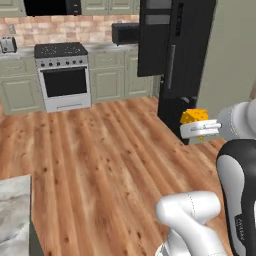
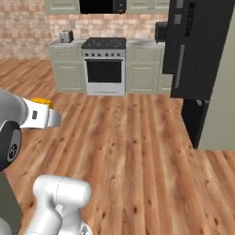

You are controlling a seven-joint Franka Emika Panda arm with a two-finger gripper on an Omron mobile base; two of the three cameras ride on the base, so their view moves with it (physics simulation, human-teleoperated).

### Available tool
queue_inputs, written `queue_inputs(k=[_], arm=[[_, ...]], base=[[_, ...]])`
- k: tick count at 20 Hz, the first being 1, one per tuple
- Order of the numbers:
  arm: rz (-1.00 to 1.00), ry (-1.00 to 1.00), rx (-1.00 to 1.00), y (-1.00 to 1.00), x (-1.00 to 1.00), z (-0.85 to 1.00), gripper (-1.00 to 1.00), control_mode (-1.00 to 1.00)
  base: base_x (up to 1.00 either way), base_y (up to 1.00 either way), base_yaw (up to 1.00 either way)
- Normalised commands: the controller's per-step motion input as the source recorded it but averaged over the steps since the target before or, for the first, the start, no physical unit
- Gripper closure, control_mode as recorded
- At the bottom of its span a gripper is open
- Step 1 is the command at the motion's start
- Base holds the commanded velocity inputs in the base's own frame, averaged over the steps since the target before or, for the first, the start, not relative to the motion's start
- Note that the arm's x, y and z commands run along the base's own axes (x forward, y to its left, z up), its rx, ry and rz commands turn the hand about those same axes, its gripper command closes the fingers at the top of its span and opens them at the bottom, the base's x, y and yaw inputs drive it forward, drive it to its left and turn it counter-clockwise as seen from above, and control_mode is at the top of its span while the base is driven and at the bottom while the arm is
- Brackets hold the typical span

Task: Take the cheese, fish, and sweet potato from the fridge and place them on the plate on the dining counter to create an appetizer plate.

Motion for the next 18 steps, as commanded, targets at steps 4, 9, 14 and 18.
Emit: queue_inputs(k=[4, 9, 14, 18], arm=[[0.00, 0.00, 0.00, 0.00, 0.00, 0.00, 1.00, 1.00], [0.00, 0.00, 0.00, 0.00, 0.00, 0.00, 1.00, 1.00], [0.00, 0.00, 0.00, 0.00, 0.00, 0.00, 1.00, 1.00], [0.00, 0.00, 0.00, 0.00, 0.00, 0.00, 1.00, 1.00]], base=[[-1.00, 0.06, -0.09], [-1.00, 0.16, -0.02], [-1.00, 0.28, 0.00], [-1.00, 0.42, 0.00]])
